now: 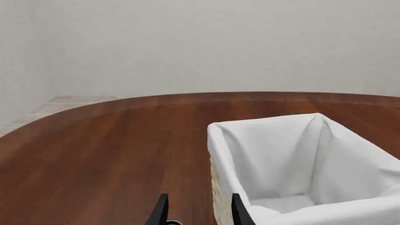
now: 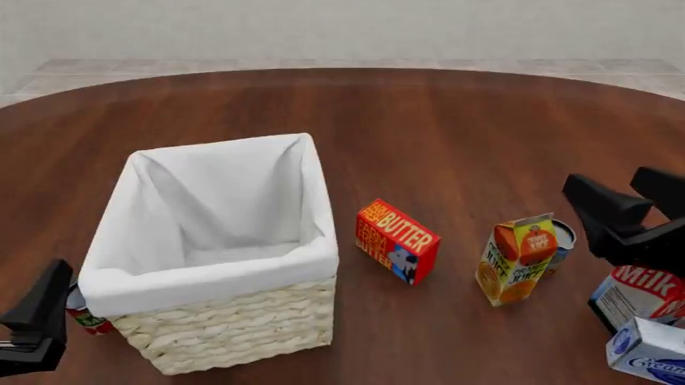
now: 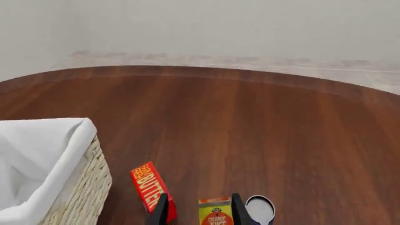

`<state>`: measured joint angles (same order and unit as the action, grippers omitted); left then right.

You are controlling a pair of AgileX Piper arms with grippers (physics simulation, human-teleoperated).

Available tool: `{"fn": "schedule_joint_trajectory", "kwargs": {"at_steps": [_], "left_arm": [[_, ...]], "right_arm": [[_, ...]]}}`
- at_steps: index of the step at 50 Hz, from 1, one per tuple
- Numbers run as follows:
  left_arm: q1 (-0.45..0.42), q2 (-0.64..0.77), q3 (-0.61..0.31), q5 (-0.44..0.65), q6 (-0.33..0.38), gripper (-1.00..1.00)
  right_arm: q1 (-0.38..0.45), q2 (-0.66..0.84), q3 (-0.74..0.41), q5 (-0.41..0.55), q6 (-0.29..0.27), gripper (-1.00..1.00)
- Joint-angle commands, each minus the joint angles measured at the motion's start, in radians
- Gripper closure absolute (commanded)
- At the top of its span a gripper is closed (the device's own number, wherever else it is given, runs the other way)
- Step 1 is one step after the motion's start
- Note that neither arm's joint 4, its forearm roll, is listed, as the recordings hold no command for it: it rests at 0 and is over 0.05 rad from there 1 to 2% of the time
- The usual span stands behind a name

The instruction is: Pick up the orange juice, and put it in the basket.

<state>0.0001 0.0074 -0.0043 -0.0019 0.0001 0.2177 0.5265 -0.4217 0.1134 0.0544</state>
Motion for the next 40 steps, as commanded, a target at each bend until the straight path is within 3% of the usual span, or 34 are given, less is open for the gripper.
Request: {"fn": "schedule_joint_trajectory", "kwargs": {"at_steps": [1, 6, 10, 12, 21, 30, 40], "left_arm": [[0.0, 0.0, 0.0, 0.0, 0.0, -1.0], [0.0, 0.0, 0.0, 0.0, 0.0, -1.0], [0.0, 0.0, 0.0, 0.0, 0.0, -1.0], [0.0, 0.0, 0.0, 0.0, 0.0, -1.0], [0.0, 0.0, 0.0, 0.0, 0.0, -1.0], [0.0, 0.0, 0.0, 0.0, 0.0, -1.0], [0.0, 0.0, 0.0, 0.0, 0.0, -1.0]], "right_arm": [[0.036, 0.155, -0.117, 0.068, -0.018, -1.0], [0.055, 0.214, -0.161, 0.129, 0.001, -1.0], [0.066, 0.239, -0.178, 0.174, -0.082, -1.0], [0.076, 0.245, -0.184, 0.19, -0.079, -1.0], [0.04, 0.254, -0.251, 0.26, -0.173, -1.0], [-0.005, 0.245, -0.289, 0.306, -0.222, -1.0], [-0.036, 0.215, -0.318, 0.365, -0.238, -1.0]]}}
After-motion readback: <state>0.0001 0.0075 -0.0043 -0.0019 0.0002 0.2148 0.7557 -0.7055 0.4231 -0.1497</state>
